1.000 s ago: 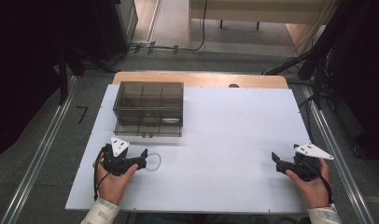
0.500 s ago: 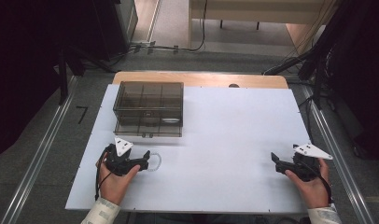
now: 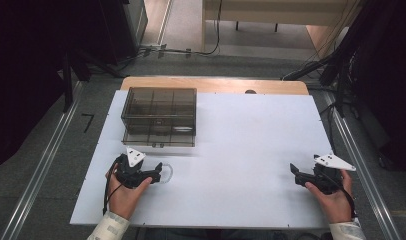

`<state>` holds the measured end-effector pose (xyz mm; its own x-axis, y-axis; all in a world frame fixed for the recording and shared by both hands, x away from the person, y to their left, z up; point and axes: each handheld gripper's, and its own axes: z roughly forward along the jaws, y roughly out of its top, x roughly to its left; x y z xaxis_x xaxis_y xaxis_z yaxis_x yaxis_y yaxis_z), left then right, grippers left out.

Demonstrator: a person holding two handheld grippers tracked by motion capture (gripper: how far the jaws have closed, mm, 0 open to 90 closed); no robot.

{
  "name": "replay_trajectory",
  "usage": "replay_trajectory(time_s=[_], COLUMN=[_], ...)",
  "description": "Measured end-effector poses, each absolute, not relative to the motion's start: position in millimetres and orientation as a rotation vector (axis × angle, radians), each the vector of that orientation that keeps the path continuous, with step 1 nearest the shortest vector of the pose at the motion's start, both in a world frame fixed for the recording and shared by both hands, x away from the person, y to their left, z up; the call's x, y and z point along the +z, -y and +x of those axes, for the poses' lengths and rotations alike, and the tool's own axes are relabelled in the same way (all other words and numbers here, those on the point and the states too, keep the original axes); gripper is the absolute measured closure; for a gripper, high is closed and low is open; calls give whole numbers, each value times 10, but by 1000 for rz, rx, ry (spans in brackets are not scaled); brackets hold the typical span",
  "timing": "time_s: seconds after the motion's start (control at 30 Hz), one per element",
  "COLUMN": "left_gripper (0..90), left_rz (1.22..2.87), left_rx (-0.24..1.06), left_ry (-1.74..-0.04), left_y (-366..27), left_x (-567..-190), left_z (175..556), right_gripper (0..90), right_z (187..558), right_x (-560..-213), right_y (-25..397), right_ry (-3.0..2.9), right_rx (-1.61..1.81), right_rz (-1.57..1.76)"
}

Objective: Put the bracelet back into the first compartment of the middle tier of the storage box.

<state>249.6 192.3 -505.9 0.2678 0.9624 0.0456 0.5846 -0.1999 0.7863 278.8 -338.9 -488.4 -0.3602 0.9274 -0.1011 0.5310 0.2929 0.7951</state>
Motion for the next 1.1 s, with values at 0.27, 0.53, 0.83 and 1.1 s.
replay_trajectory(time_s=[0.27, 0.53, 0.83, 1.1], left_gripper=[145, 195, 319, 356], left_rz=[1917, 1956, 1972, 1969], left_rx=[722, 710, 650, 631], left_ry=[-1391, -1401, -1403, -1391], left_y=[-1887, -1863, -1866, -1866], left_x=[-5098, -5133, -5136, -5135], left_z=[2522, 2543, 2548, 2539], right_gripper=[95, 95, 95, 95], right_z=[2788, 2788, 2792, 2796], right_x=[-4884, -4884, -4891, -4895], right_y=[3383, 3379, 3379, 3376], right_ry=[-2002, -2002, -2002, -2006], right_rx=[916, 918, 913, 910], right_rz=[1297, 1299, 1303, 1304])
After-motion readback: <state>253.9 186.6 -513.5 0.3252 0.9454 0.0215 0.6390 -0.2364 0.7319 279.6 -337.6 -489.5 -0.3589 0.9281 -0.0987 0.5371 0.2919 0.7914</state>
